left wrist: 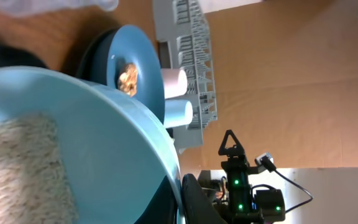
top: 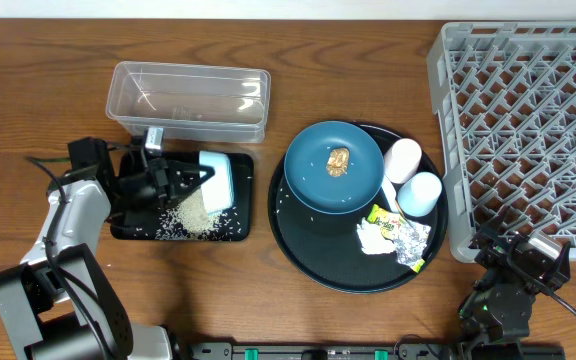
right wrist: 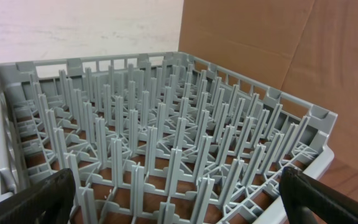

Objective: Sort waste into correct bins and load items into the dishwasher rack
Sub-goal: 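Tip the bowl to pour the rice onto the black tray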

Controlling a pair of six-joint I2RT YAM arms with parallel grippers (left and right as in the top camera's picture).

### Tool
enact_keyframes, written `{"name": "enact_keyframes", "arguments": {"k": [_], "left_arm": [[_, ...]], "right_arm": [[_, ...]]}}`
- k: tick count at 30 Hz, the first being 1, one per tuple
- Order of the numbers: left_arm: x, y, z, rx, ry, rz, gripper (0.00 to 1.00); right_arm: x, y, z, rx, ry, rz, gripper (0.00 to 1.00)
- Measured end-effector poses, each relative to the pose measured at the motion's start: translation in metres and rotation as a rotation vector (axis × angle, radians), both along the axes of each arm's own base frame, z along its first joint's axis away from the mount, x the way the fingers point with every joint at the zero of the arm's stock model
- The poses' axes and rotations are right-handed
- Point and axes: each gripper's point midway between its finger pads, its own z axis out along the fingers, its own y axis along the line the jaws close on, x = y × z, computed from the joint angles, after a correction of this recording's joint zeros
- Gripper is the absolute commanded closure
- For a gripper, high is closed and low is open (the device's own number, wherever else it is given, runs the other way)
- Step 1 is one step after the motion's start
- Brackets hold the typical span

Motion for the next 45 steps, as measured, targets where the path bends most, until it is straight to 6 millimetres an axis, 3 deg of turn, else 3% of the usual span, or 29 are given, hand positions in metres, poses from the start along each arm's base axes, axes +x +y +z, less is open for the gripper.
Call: {"name": "enact_keyframes", "arguments": {"k": [21,45], "left_arm": [[0.003,0.030,0.005,-0.060,0.059,0.109,0.94],[-0.001,0.032,0.005,-0.077,0.075,0.118,0.94]], "right_arm": [[0.000,0.000,0.000,0.000,0.000,0.000,0.01],[0.000,0.000,0.000,0.000,0.000,0.000,0.01]]}}
